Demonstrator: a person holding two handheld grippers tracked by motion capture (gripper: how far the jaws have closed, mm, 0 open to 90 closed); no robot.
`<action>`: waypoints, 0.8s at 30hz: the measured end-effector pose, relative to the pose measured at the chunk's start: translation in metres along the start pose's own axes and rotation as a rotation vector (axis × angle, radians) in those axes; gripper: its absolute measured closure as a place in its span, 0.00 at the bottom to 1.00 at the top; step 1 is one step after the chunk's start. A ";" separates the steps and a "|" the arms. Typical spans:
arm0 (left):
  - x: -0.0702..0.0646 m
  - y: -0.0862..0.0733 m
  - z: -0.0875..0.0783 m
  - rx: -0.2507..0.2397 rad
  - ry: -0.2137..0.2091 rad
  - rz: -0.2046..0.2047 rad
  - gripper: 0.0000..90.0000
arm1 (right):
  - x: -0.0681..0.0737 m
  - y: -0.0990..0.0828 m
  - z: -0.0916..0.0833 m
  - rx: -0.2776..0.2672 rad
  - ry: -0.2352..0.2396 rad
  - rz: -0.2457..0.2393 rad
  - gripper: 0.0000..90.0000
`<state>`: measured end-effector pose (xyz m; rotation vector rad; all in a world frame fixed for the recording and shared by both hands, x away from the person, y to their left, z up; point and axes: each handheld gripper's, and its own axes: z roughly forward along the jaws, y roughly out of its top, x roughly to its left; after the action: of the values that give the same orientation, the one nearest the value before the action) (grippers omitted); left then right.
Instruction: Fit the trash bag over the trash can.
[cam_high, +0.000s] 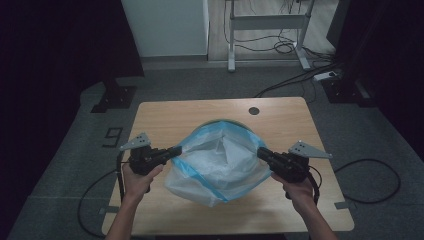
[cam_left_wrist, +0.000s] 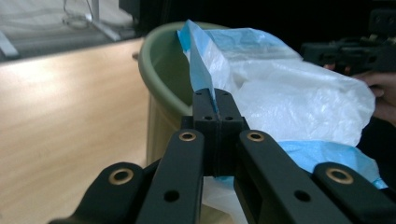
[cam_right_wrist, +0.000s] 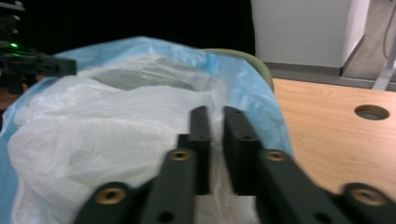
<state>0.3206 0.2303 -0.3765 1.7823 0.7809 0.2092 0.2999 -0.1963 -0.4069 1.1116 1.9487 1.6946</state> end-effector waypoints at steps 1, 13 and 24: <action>-0.001 0.001 -0.001 -0.014 0.009 0.008 1.00 | 0.000 0.001 0.000 0.003 -0.007 -0.004 0.99; 0.010 0.020 -0.011 -0.099 0.099 0.027 1.00 | -0.010 0.017 0.006 -0.048 -0.156 -0.097 0.99; 0.055 0.005 0.017 0.013 0.177 -0.089 1.00 | -0.025 0.031 0.047 -0.011 -0.269 -0.124 0.99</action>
<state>0.3732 0.2495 -0.3910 1.7532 0.9881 0.3066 0.3594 -0.1829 -0.3947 1.1248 1.7981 1.4102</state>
